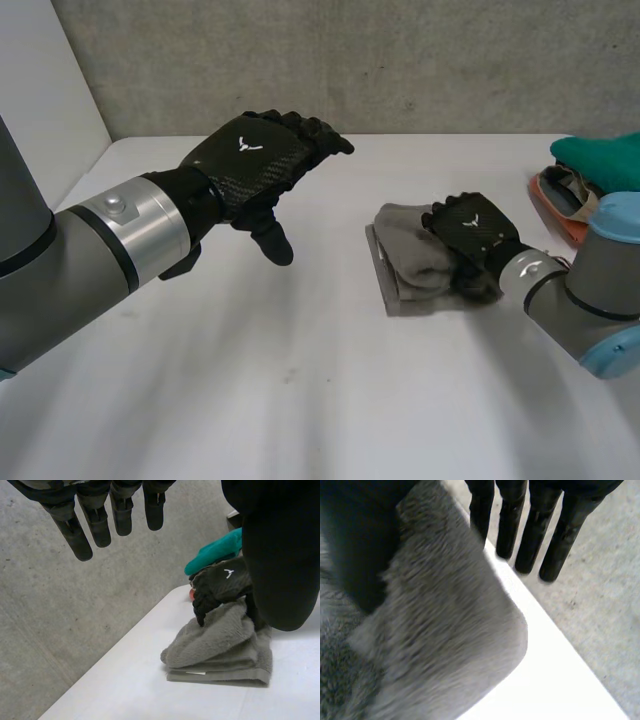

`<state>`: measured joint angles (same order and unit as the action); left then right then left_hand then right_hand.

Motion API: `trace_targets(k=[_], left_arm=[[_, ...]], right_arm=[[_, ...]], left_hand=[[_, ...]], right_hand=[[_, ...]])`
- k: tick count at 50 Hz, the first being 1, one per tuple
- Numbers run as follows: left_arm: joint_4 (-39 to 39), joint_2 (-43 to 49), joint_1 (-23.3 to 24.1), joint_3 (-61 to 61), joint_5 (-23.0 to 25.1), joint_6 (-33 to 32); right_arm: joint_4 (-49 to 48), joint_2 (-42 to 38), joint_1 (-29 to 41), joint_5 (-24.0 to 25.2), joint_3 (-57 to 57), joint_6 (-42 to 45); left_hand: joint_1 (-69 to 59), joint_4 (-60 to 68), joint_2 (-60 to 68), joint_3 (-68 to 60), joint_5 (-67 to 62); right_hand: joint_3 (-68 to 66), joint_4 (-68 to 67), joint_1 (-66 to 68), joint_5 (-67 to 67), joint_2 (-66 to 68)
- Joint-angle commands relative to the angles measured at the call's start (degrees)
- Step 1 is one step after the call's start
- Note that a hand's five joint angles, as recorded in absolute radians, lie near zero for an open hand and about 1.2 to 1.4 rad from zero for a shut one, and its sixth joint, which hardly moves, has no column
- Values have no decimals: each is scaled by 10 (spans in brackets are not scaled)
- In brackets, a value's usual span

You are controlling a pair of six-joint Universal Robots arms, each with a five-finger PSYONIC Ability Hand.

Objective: Fold the laundry.

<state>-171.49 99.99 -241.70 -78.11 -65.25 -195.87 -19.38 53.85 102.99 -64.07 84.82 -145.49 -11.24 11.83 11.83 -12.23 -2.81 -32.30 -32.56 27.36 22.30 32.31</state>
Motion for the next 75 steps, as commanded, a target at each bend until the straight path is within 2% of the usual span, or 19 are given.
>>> trace_targets(k=[1,3,10,19,34,48,54,56,59,61,68,75], left_arm=[[-3,2,3,-2,0,0],[-4,2,3,-2,0,0],[-4,2,6,-4,0,0],[-6,2,5,-5,0,0],[-7,3,6,-10,1,0],[-8,3,6,-10,1,0],[-8,3,6,-10,1,0],[-9,3,6,-10,1,0],[-12,3,5,-10,1,0],[-14,3,5,-12,1,0],[-15,3,5,-13,1,0],[-15,3,4,-13,1,1]], right_arm=[[70,2,-11,-3,18,-5],[90,7,-12,-2,23,-5],[98,16,-12,2,35,-2],[50,-9,-6,1,25,-1],[32,-62,-1,-14,-25,-2],[31,-95,19,-18,-94,-6],[29,-115,20,-17,-120,-7],[21,-122,23,-17,-131,-7],[2,-124,24,-17,-136,-9],[-11,-124,24,-18,-138,-9],[-76,-109,22,-30,-161,-8],[-171,-70,10,-1,-220,-14]], left_hand=[[-37,31,31,-27,-21],[-37,31,31,-27,-21],[-37,31,31,-27,-21],[-37,31,31,-27,-21],[-37,31,31,-27,-21],[-37,31,31,-27,-21],[-37,31,31,-27,-21],[-37,31,31,-27,-21],[-37,31,31,-27,-21],[-37,31,31,-27,-21],[-37,31,31,-27,-21],[-37,31,31,-27,-21]], right_hand=[[165,167,-115,-165,-165],[222,224,-172,-222,-222],[223,226,-174,-223,-223],[222,225,-173,-222,-222],[140,142,-90,-140,-140],[118,121,-68,-118,-118],[-58,-56,108,58,58],[-226,-224,276,226,226],[-396,-393,446,396,396],[-459,-456,508,459,459],[-477,-474,526,477,477],[-477,-474,526,477,477]])
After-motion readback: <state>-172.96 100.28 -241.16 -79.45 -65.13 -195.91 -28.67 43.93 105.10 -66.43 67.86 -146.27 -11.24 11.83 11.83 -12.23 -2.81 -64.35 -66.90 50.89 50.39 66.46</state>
